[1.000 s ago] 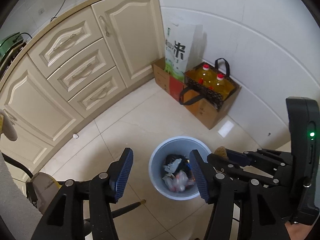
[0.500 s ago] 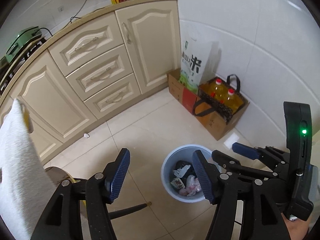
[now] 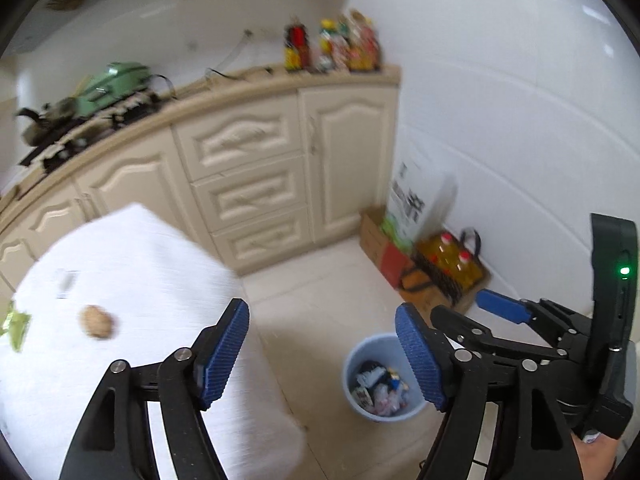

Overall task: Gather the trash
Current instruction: 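Return to the table and grasp the second bread roll with the right gripper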

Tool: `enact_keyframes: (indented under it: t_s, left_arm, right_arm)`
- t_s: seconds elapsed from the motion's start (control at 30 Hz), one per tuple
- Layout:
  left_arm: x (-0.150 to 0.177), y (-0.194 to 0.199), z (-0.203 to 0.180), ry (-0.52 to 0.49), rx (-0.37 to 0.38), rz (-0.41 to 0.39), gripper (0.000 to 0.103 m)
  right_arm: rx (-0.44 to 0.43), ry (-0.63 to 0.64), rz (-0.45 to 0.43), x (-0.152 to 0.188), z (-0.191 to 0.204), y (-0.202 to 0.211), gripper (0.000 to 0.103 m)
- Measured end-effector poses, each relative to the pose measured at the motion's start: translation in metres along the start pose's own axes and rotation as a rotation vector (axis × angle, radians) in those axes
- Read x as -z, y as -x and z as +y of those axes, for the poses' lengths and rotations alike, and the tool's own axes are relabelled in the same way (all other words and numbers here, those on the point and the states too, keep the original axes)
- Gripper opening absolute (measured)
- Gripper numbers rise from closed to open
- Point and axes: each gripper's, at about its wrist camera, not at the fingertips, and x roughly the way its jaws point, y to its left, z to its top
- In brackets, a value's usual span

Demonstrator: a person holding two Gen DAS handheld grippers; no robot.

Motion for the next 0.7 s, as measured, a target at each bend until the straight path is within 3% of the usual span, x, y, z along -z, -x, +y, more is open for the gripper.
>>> enact_keyframes:
  t_s: [0.17, 0.3, 0.5, 0.7]
  left_arm:
    - [0.025, 0.068, 0.067, 0.054, -0.089, -0.081, 0.081]
    - [0.05, 0.11, 0.117, 0.105, -0.167, -0.102, 0.081]
    - [0.085, 0.155, 0.192, 0.186, -0.281, -0.097, 0.082]
    - [0.11, 0.168, 0.253, 0.254, -0.374, -0.044, 0.082]
  right_arm:
    - [-0.064, 0.116, -0.064, -0.016, 0.082, 0.028, 0.07]
    - [-0.124, 0.228, -0.067, -0.023, 0.159, 0.025, 0.077]
    - [-0.185, 0.339, 0.002, -0.019, 0.242, -0.012, 0.077]
    - [-0.165, 0.444, 0.106, -0.01, 0.303, -0.066, 0.077]
